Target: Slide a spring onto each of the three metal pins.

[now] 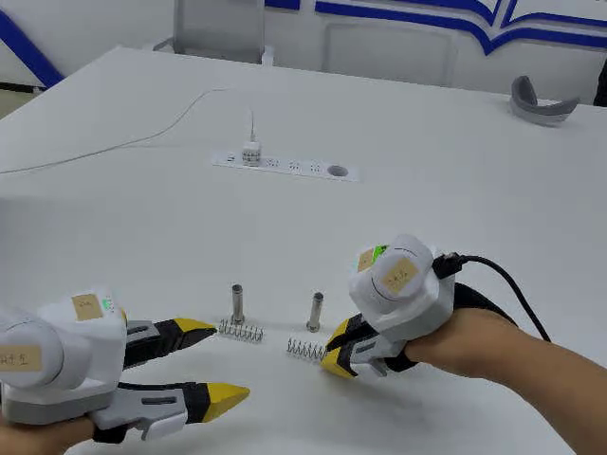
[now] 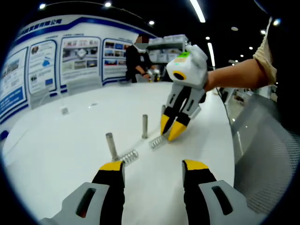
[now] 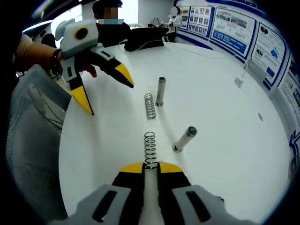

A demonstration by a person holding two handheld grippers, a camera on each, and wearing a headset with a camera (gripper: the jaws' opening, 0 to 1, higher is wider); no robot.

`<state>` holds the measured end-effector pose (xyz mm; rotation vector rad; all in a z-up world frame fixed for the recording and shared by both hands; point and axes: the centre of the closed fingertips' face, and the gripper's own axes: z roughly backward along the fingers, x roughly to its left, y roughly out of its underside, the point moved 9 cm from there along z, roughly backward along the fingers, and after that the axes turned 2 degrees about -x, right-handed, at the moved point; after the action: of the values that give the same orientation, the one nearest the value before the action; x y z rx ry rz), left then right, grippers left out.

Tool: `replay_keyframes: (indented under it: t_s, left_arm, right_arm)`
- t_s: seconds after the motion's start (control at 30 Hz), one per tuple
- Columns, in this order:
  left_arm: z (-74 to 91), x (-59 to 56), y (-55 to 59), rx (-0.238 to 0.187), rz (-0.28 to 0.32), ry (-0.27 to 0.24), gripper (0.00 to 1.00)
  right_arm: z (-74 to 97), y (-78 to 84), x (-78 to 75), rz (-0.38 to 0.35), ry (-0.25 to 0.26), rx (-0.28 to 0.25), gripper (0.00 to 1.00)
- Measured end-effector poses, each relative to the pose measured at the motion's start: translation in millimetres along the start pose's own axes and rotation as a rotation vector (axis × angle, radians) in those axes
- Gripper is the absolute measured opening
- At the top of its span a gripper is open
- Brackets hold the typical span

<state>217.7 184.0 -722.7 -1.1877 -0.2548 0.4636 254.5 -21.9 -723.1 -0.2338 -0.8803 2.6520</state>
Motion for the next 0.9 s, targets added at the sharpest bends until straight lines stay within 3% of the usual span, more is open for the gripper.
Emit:
replay_keyframes:
  t_s: [0.33, 0.9]
  left_arm:
    - [-9.7, -5.6, -3.4, 0.008, -0.038, 0.05, 0.47]
    - [-16.3, -16.3, -5.9, 0.017, -0.109, 0.1, 0.37]
  right_arm:
    - [13.6, -10.8, 12.6, 0.063, -0.022, -0.007, 0.12]
    - [20.6, -28.4, 34.8, 0.165, -0.111, 0.005, 0.12]
